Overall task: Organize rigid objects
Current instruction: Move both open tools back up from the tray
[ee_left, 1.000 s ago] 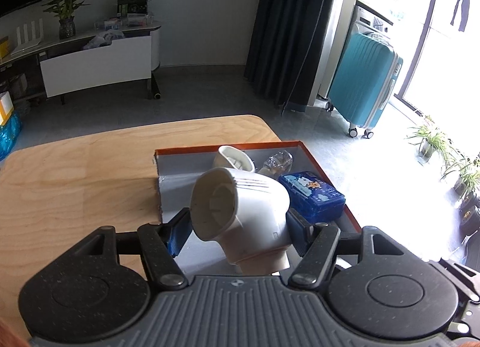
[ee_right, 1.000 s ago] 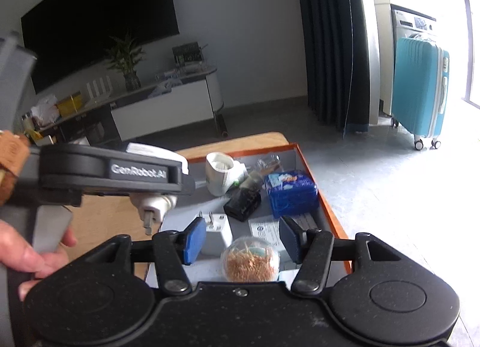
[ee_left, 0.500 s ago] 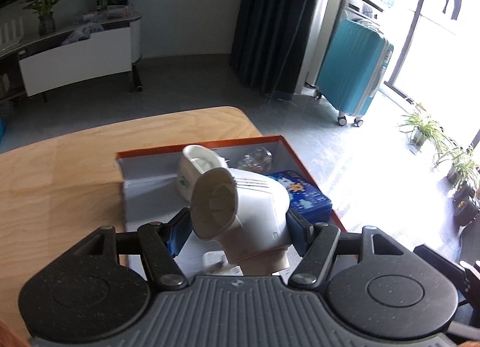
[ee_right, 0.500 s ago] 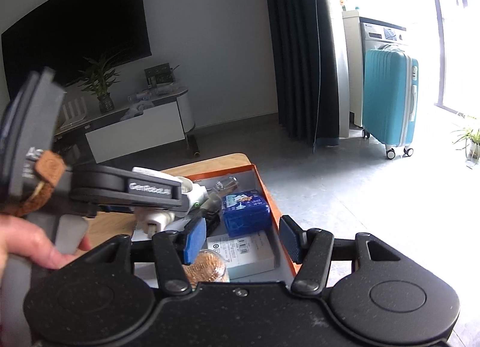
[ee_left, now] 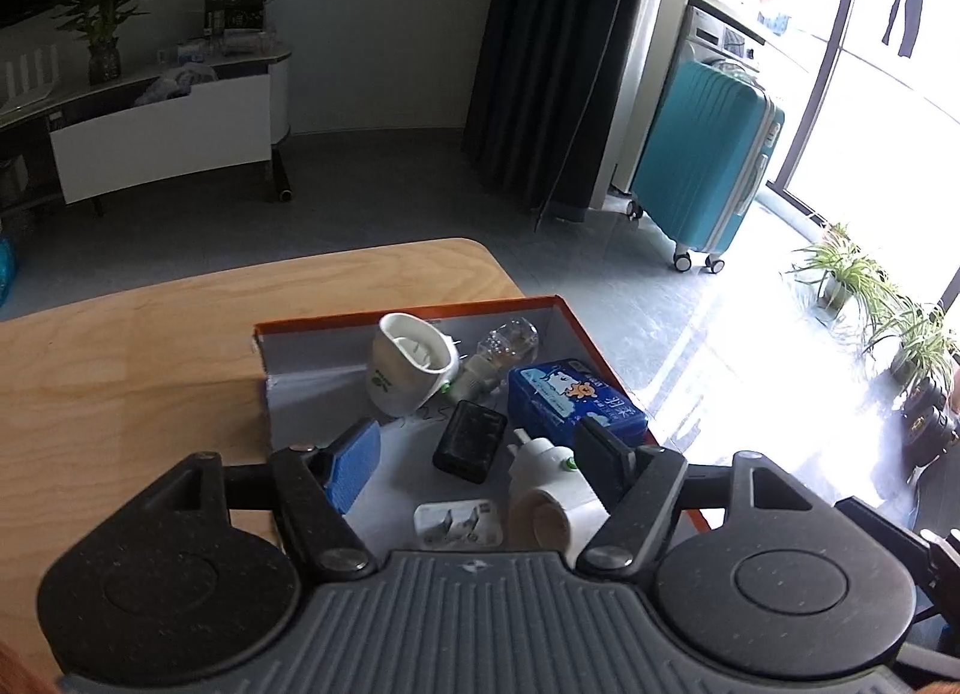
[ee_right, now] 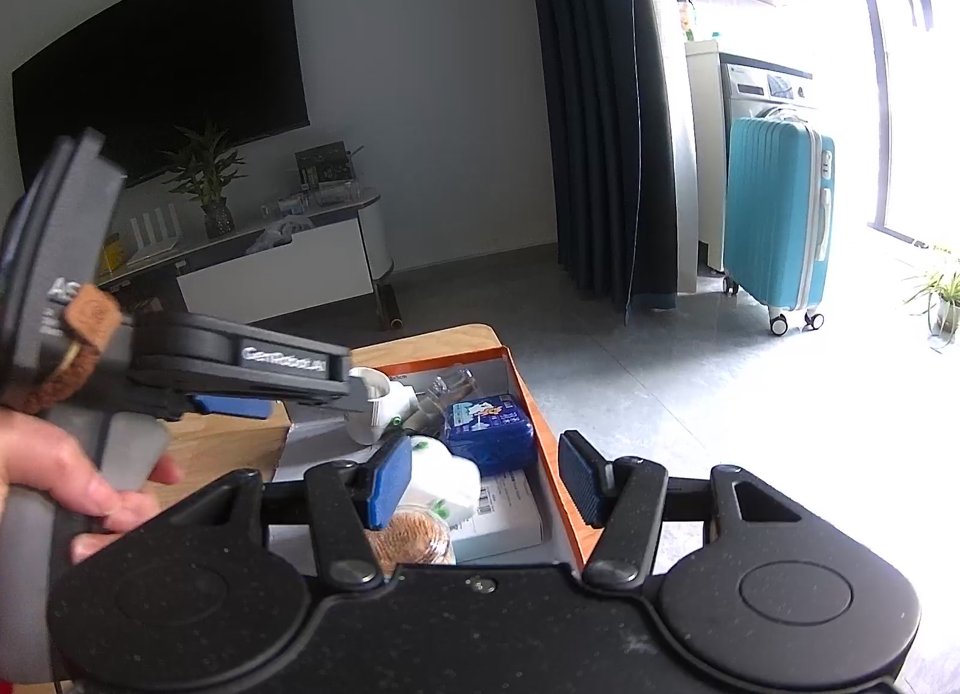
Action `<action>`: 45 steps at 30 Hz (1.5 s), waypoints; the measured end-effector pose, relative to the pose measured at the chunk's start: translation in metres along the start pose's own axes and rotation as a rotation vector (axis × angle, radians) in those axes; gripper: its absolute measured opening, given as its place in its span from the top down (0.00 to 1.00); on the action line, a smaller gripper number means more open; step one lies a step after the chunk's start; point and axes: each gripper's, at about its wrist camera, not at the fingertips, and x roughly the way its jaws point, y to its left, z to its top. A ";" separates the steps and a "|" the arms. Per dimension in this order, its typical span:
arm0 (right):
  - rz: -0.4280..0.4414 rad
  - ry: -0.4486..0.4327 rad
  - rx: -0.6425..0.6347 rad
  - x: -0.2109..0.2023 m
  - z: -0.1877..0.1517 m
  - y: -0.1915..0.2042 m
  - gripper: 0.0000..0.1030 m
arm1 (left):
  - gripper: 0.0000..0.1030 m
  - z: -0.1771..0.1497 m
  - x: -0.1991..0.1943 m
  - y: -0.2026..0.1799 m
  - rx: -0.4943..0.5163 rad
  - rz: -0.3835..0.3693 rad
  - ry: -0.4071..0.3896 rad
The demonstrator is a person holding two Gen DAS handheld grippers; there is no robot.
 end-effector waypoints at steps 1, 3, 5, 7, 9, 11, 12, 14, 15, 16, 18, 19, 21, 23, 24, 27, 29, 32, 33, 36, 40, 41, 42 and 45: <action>0.002 -0.003 -0.001 -0.002 0.000 -0.001 0.35 | 0.28 -0.001 -0.005 0.001 -0.006 0.006 -0.004; 0.003 -0.008 -0.005 -0.007 0.000 0.000 0.35 | 0.25 -0.006 -0.016 0.000 -0.008 0.016 -0.012; 0.005 -0.012 -0.009 -0.014 -0.001 0.000 0.35 | 0.25 -0.011 -0.026 -0.001 -0.006 0.025 -0.016; 0.013 -0.010 -0.019 -0.020 -0.002 0.001 0.35 | 0.24 -0.017 -0.035 -0.004 -0.008 0.038 -0.018; 0.018 -0.008 -0.035 -0.025 -0.003 0.003 0.34 | 0.22 -0.022 -0.042 -0.006 -0.005 0.048 -0.017; 0.027 -0.006 -0.049 -0.029 -0.004 0.004 0.33 | 0.20 -0.028 -0.048 -0.008 -0.008 0.067 -0.020; 0.028 -0.005 -0.055 -0.032 -0.005 0.005 0.32 | 0.19 -0.031 -0.051 -0.009 -0.011 0.076 -0.022; 0.034 -0.003 -0.065 -0.036 -0.005 0.005 0.29 | 0.17 -0.038 -0.057 -0.009 -0.013 0.091 -0.025; 0.038 0.000 -0.065 -0.037 -0.006 0.005 0.27 | 0.16 -0.042 -0.061 -0.009 -0.014 0.098 -0.027; 0.042 0.004 -0.064 -0.038 -0.006 0.004 0.25 | 0.15 -0.046 -0.064 -0.009 -0.019 0.109 -0.031; 0.052 0.016 -0.074 -0.040 -0.008 0.004 0.25 | 0.11 -0.053 -0.070 -0.008 -0.033 0.120 -0.035; 0.055 0.021 -0.081 -0.041 -0.010 0.003 0.24 | 0.10 -0.057 -0.073 -0.009 -0.038 0.125 -0.036; 0.054 0.029 -0.086 -0.043 -0.012 0.001 0.24 | 0.05 -0.065 -0.079 -0.011 -0.047 0.138 -0.046; 0.059 0.040 -0.087 -0.045 -0.016 -0.001 0.23 | 0.02 -0.073 -0.083 -0.013 -0.059 0.156 -0.049; 0.062 0.046 -0.089 -0.046 -0.017 -0.003 0.23 | 0.01 -0.077 -0.085 -0.014 -0.060 0.165 -0.048; 0.066 0.062 -0.097 -0.048 -0.021 -0.006 0.22 | 0.00 -0.087 -0.085 -0.017 -0.060 0.190 -0.028; 0.069 0.067 -0.091 -0.051 -0.024 -0.008 0.22 | 0.00 -0.093 -0.085 -0.018 -0.061 0.195 -0.024; 0.065 0.074 -0.089 -0.054 -0.029 -0.009 0.22 | 0.00 -0.099 -0.084 -0.019 -0.070 0.204 -0.006; 0.065 0.077 -0.088 -0.055 -0.029 -0.010 0.22 | 0.00 -0.101 -0.083 -0.019 -0.070 0.203 0.002; 0.064 0.079 -0.087 -0.056 -0.031 -0.010 0.22 | 0.00 -0.106 -0.083 -0.021 -0.064 0.201 0.016; 0.064 0.079 -0.089 -0.056 -0.032 -0.010 0.22 | 0.00 -0.109 -0.085 -0.023 -0.060 0.203 0.012; 0.064 0.079 -0.088 -0.057 -0.032 -0.010 0.22 | 0.00 -0.109 -0.085 -0.023 -0.061 0.205 0.012; 0.065 0.080 -0.089 -0.057 -0.032 -0.010 0.22 | 0.00 -0.109 -0.085 -0.022 -0.062 0.208 0.011; 0.066 0.082 -0.093 -0.059 -0.033 -0.010 0.22 | 0.00 -0.109 -0.083 -0.023 -0.062 0.217 0.016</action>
